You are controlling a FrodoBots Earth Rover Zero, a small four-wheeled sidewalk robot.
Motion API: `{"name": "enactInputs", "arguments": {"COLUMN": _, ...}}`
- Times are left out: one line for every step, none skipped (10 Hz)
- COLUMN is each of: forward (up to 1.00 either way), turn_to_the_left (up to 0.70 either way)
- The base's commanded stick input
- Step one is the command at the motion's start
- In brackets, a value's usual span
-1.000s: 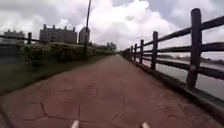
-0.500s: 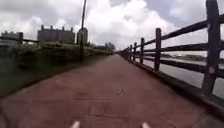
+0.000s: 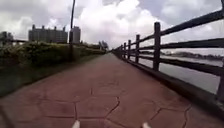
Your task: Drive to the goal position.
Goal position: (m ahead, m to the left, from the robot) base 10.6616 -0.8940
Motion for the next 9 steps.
{"name": "enactInputs", "arguments": {"forward": 0.85, "turn_to_the_left": 0.11}}
{"name": "enactInputs", "arguments": {"forward": 0.85, "turn_to_the_left": 0.11}}
{"name": "enactInputs", "arguments": {"forward": 0.85, "turn_to_the_left": 0.07}}
{"name": "enactInputs", "arguments": {"forward": 0.85, "turn_to_the_left": -0.23}}
{"name": "enactInputs", "arguments": {"forward": 0.85, "turn_to_the_left": -0.23}}
{"name": "enactInputs", "arguments": {"forward": 0.85, "turn_to_the_left": -0.23}}
{"name": "enactInputs", "arguments": {"forward": 0.85, "turn_to_the_left": -0.23}}
{"name": "enactInputs", "arguments": {"forward": 0.85, "turn_to_the_left": -0.08}}
{"name": "enactInputs", "arguments": {"forward": 0.85, "turn_to_the_left": 0.11}}
